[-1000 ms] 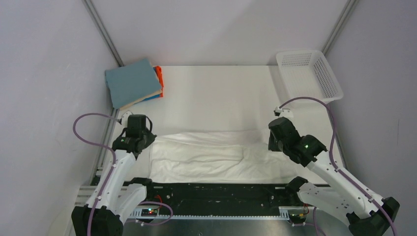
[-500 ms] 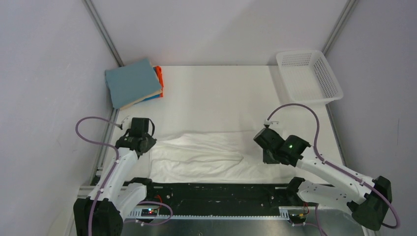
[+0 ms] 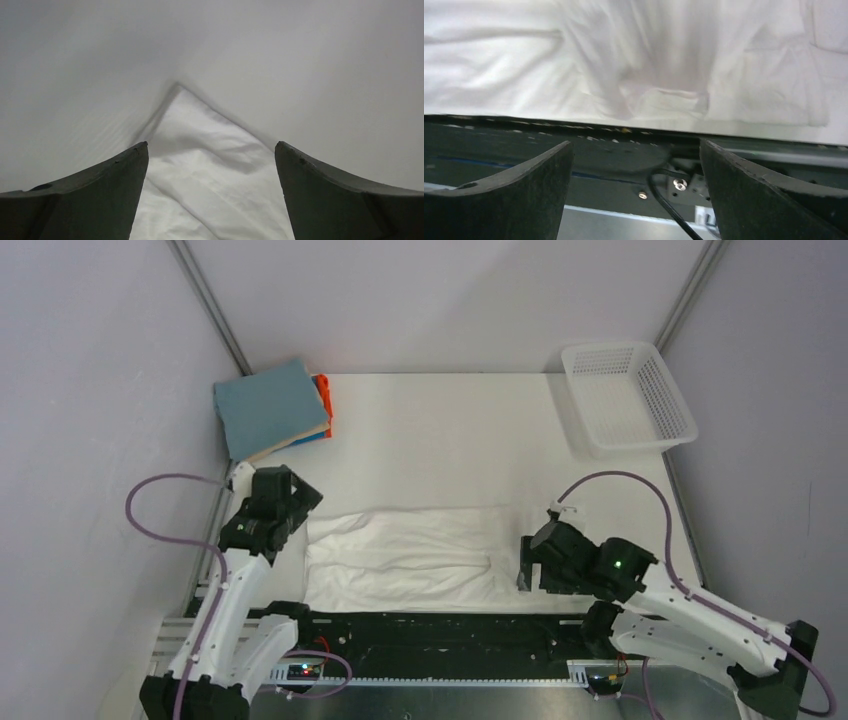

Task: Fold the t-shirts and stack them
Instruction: Fold the other side of the tshirt into a rectangle

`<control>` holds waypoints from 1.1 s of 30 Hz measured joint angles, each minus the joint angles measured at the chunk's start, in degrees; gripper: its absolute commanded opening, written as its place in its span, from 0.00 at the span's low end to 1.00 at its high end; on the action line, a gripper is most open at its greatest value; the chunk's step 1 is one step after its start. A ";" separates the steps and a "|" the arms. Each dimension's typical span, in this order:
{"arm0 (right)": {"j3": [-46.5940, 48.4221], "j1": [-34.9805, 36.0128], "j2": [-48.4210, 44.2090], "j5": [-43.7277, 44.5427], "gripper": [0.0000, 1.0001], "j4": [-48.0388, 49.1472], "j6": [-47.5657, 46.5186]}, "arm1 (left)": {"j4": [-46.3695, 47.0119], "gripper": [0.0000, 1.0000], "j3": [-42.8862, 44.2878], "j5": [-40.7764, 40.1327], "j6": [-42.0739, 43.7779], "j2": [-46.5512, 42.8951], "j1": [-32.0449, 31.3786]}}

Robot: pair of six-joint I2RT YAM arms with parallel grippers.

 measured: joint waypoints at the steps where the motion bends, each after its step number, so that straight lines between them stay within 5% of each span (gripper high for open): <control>1: 0.00 -1.03 -1.38 -0.50 0.99 1.62 -0.22 | 0.24 1.00 1.27 1.57 0.72 1.33 -0.44; 6: 0.00 -6.32 0.26 -4.35 1.00 12.81 -5.66 | 5.70 1.00 5.18 10.84 4.66 14.43 -9.05; 12: 0.02 -15.23 15.72 -12.52 1.00 24.00 -11.54 | 9.44 1.00 5.01 15.50 6.88 31.17 -15.89; 18: -3.43 -8.90 16.70 -14.67 0.99 21.40 -10.21 | 10.64 1.00 0.24 13.49 7.65 31.50 -12.00; 24: -5.22 1.38 5.68 -17.79 0.99 14.51 -3.34 | 12.26 1.00 -4.48 12.35 7.61 27.26 -0.83; 33: -6.01 -8.33 0.79 -14.56 0.99 19.41 -0.35 | 10.93 1.00 -7.52 13.03 7.15 17.05 3.43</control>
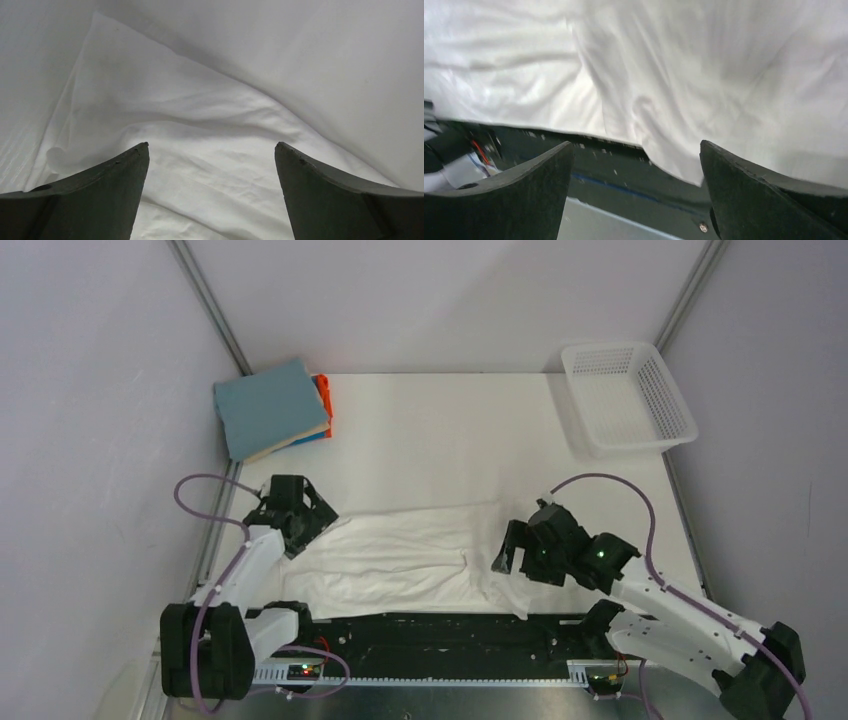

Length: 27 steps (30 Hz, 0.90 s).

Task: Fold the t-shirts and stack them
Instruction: Fold the other side of the tshirt into a rectangle, then rotate the tshirt 90 degrees

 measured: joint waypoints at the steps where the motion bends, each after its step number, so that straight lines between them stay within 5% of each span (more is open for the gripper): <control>1: -0.50 -2.27 1.09 -0.17 0.99 2.27 -0.11 | 0.04 1.00 0.00 0.50 0.02 -1.01 0.02; 15: 1.64 -21.90 29.92 -9.29 0.99 24.26 -1.81 | 1.57 1.00 0.02 4.90 0.48 2.86 -11.30; 20: 10.01 -28.28 39.91 -10.12 1.00 26.38 -4.98 | 3.50 1.00 0.70 3.89 0.46 7.06 -16.44; 27: 33.62 -32.85 60.26 -9.73 0.99 24.81 -10.84 | 7.21 1.00 1.20 2.80 -2.60 8.83 -26.10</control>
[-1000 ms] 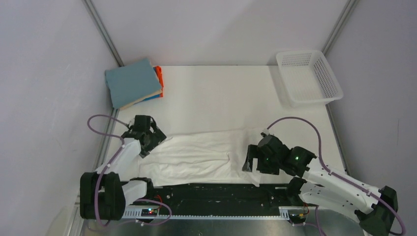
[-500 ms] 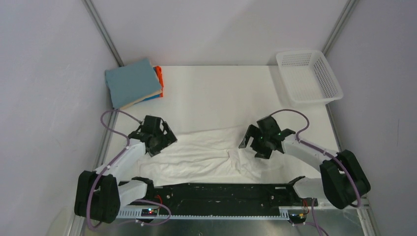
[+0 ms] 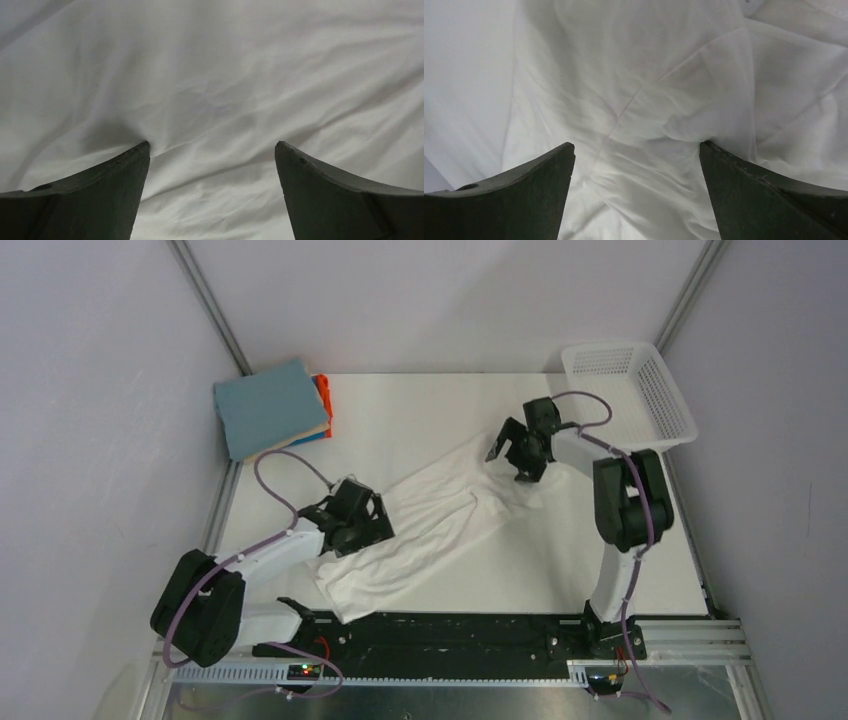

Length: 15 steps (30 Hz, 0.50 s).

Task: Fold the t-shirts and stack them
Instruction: Rotate the tshirt 90 degrees

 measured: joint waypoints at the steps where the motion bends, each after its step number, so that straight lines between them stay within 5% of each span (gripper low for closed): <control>1: 4.57 -0.31 3.21 0.11 0.99 -0.72 -0.70 | 0.63 1.00 0.02 -0.13 -1.05 0.20 -1.81; 11: 57.16 1.77 36.50 -0.94 0.99 -10.32 -4.55 | 6.69 1.00 7.67 -1.25 -14.40 10.71 -21.40; 15: 69.61 3.28 43.87 -2.34 0.99 -11.23 -4.74 | 7.63 1.00 13.88 -0.63 -15.04 15.82 -29.51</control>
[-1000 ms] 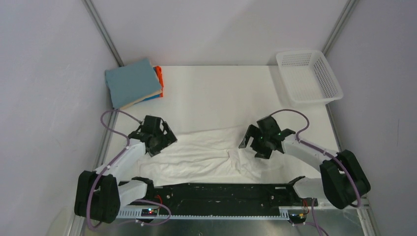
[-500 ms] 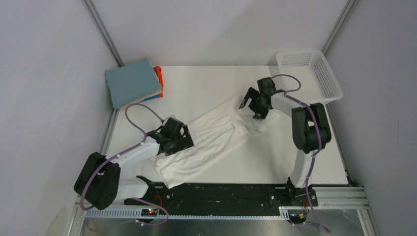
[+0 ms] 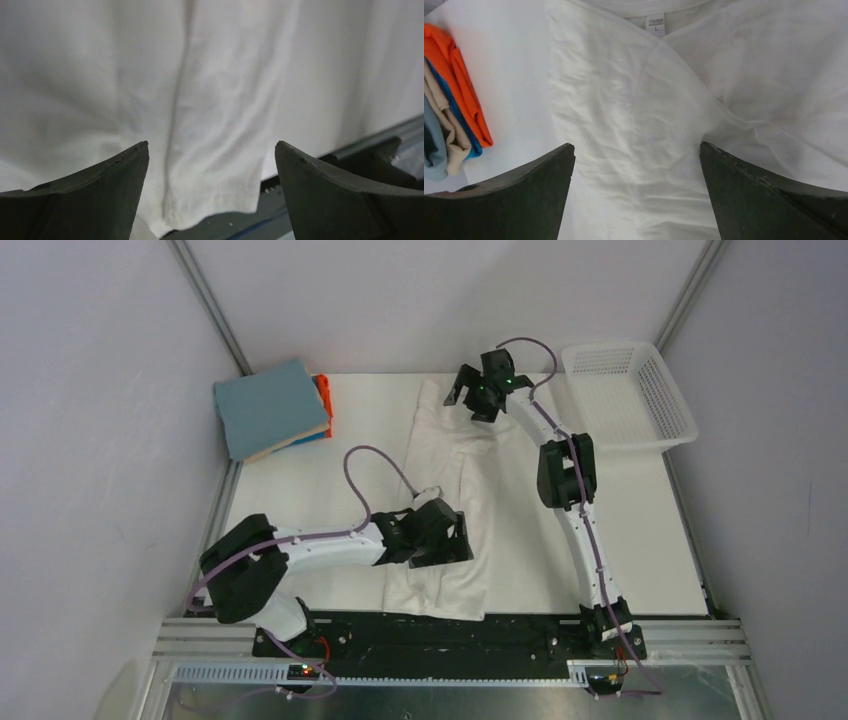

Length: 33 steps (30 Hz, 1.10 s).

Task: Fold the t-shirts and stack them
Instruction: Rotate the tshirt 90 degrees, then grab the bottom of the folded rectangular tshirt with both arms

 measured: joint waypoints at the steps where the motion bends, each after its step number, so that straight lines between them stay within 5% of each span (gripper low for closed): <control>1: 0.79 0.28 0.24 -0.33 0.99 0.04 -0.17 | 0.31 1.00 0.83 0.33 0.15 0.09 -1.44; 5: 1.20 0.50 -0.85 -0.09 0.99 -0.74 -3.08 | 0.70 1.00 0.85 0.46 2.12 -3.85 -3.43; 10: -5.03 -0.04 -10.36 1.95 0.99 -2.91 -7.78 | -0.37 1.00 -2.47 -2.51 5.88 -20.44 -4.17; 18: -55.36 2.71 -57.31 8.68 0.99 3.37 -9.66 | -14.05 1.00 -11.32 -9.35 6.47 -40.19 -3.78; 22: -73.05 12.33 -72.22 14.03 0.99 2.91 -7.04 | -19.69 0.89 -17.81 -7.67 5.88 -40.30 -3.32; 33: -98.44 42.97 -84.74 21.18 0.92 -0.96 7.72 | -20.72 0.59 -21.24 -3.23 3.98 -34.18 -3.91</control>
